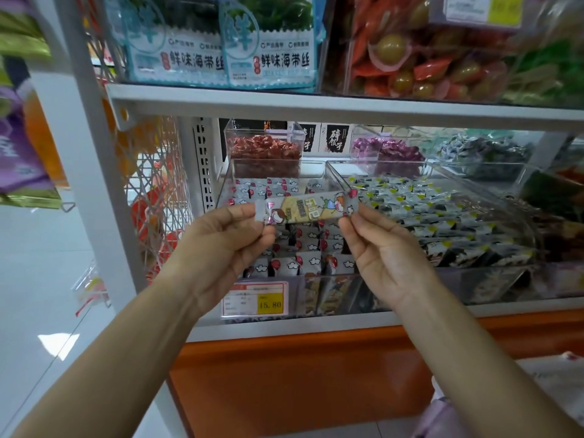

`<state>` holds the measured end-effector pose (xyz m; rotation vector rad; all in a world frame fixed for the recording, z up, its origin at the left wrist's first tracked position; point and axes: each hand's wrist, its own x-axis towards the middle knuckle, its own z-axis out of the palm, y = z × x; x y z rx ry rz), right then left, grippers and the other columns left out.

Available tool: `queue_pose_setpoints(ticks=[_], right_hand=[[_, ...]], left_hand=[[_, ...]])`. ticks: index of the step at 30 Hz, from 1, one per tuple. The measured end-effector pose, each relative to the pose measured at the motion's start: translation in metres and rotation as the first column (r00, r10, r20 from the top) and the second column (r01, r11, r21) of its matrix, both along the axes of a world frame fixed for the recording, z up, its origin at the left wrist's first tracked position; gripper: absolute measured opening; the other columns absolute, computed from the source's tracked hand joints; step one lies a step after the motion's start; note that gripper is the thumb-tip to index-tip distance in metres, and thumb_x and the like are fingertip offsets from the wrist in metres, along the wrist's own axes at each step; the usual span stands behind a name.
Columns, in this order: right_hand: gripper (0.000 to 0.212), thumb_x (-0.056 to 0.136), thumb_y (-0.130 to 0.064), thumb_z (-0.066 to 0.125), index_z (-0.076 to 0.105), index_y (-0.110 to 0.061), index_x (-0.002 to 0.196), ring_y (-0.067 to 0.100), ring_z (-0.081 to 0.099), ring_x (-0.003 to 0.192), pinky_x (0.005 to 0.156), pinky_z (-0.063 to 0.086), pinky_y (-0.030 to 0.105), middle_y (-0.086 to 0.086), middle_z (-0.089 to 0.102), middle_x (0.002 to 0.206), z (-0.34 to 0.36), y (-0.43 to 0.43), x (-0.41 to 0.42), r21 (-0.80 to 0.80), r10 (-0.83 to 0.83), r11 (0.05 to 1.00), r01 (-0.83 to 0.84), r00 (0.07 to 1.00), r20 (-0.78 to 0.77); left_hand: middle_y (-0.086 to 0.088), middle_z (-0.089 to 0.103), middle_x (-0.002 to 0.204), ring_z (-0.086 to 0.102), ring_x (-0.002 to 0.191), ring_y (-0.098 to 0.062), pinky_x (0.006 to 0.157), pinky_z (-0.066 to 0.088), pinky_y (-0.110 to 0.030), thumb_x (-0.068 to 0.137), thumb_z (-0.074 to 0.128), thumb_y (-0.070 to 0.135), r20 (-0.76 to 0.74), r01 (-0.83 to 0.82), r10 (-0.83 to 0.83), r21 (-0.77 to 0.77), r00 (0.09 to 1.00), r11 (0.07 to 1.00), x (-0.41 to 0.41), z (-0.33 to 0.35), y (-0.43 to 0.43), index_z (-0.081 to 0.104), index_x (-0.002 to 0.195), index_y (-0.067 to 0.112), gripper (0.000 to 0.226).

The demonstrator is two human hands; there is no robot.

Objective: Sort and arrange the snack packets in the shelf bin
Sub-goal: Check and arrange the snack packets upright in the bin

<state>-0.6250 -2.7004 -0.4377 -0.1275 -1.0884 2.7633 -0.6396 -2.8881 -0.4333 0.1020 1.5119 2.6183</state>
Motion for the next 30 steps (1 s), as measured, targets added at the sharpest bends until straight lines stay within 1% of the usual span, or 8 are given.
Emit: queue_pose_setpoints(ticks=[6, 9, 13, 16, 20, 23, 27, 30], right_hand=[[0.019, 0.083, 0.015, 0.051, 0.063, 0.0, 0.088, 0.016, 0.071, 0.063, 0.056, 0.055, 0.018, 0.011, 0.065, 0.083, -0.002, 0.0, 0.0, 0.117, -0.06, 0.991, 0.063, 0.998, -0.028], [0.021, 0.083, 0.015, 0.051, 0.064, 0.0, 0.087, 0.016, 0.071, 0.065, 0.058, 0.055, 0.019, 0.009, 0.067, 0.081, -0.002, 0.0, 0.0, 0.165, -0.069, 0.983, 0.077, 0.996, -0.058], [0.008, 0.083, -0.005, 0.06, 0.063, -0.001, 0.089, 0.021, 0.068, 0.07, 0.062, 0.057, 0.026, 0.01, 0.066, 0.077, -0.004, 0.001, -0.001, 0.256, -0.015, 0.966, 0.045, 0.993, -0.116], [0.03, 0.076, -0.024, 0.063, 0.061, -0.002, 0.097, 0.02, 0.065, 0.077, 0.063, 0.056, 0.026, 0.013, 0.061, 0.09, -0.008, 0.0, -0.001, 0.429, 0.001, 0.901, 0.069, 0.987, -0.16], [0.024, 0.084, -0.006, 0.062, 0.061, -0.001, 0.107, 0.016, 0.069, 0.078, 0.068, 0.056, 0.024, 0.014, 0.062, 0.096, -0.013, 0.0, -0.003, 0.523, -0.081, 0.835, 0.169, 0.979, -0.188], [0.022, 0.085, 0.003, 0.059, 0.067, -0.011, 0.101, 0.019, 0.07, 0.085, 0.072, 0.056, 0.026, 0.01, 0.065, 0.093, -0.012, 0.003, -0.003, 0.538, -0.047, 0.828, 0.156, 0.976, -0.211], [0.024, 0.086, -0.003, 0.061, 0.071, -0.019, 0.101, 0.019, 0.068, 0.09, 0.073, 0.056, 0.027, 0.008, 0.067, 0.104, -0.013, 0.002, 0.0, 0.65, 0.028, 0.748, 0.131, 0.973, -0.229], [0.015, 0.083, -0.013, 0.067, 0.074, -0.02, 0.094, 0.018, 0.068, 0.092, 0.078, 0.057, 0.037, 0.001, 0.071, 0.096, -0.012, 0.003, 0.0, 0.724, -0.009, 0.662, 0.195, 0.968, -0.253]], left_hand=[[-0.005, 0.066, 0.07, 0.069, 0.067, -0.015, 0.063, 0.055, -0.021, 0.071, 0.063, -0.001, -0.034, 0.075, -0.075, 0.004, 0.997, 0.997, -0.001, 0.001, -0.003, 0.06, 0.086, 0.003, 0.016], [-0.006, 0.066, 0.076, 0.068, 0.071, -0.013, 0.065, 0.055, -0.02, 0.063, 0.066, 0.011, -0.104, 0.084, -0.097, -0.127, 0.99, 0.988, 0.001, -0.001, -0.002, 0.066, 0.078, 0.006, 0.015], [-0.007, 0.06, 0.084, 0.069, 0.074, -0.015, 0.066, 0.054, -0.018, 0.074, 0.065, 0.006, -0.207, -0.044, -0.021, -0.303, 0.978, 0.952, 0.003, -0.003, -0.003, 0.063, 0.085, 0.011, 0.011], [-0.007, 0.062, 0.089, 0.07, 0.075, -0.014, 0.066, 0.056, -0.019, 0.081, 0.064, 0.003, -0.383, -0.227, 0.016, -0.513, 0.924, 0.828, 0.004, -0.004, -0.002, 0.059, 0.095, 0.024, 0.025], [0.003, 0.063, 0.088, 0.068, 0.082, -0.019, 0.075, 0.058, -0.035, 0.075, 0.072, 0.02, -0.401, -0.211, -0.043, -0.567, 0.915, 0.796, 0.008, -0.004, 0.0, 0.058, 0.104, 0.032, 0.034], [0.003, 0.064, 0.104, 0.07, 0.083, -0.012, 0.07, 0.057, -0.023, 0.067, 0.068, 0.037, -0.355, -0.158, -0.055, -0.543, 0.933, 0.825, 0.009, -0.003, 0.001, 0.059, 0.105, 0.028, 0.04], [0.003, 0.069, 0.099, 0.069, 0.083, -0.008, 0.07, 0.056, -0.018, 0.078, 0.066, 0.027, -0.365, -0.193, -0.048, -0.593, 0.93, 0.782, 0.008, -0.004, 0.001, 0.06, 0.106, 0.033, 0.03], [0.003, 0.07, 0.097, 0.068, 0.082, -0.007, 0.064, 0.053, -0.015, 0.081, 0.065, 0.025, -0.379, -0.201, -0.073, -0.634, 0.922, 0.747, 0.006, -0.005, 0.001, 0.061, 0.109, 0.035, 0.03]])
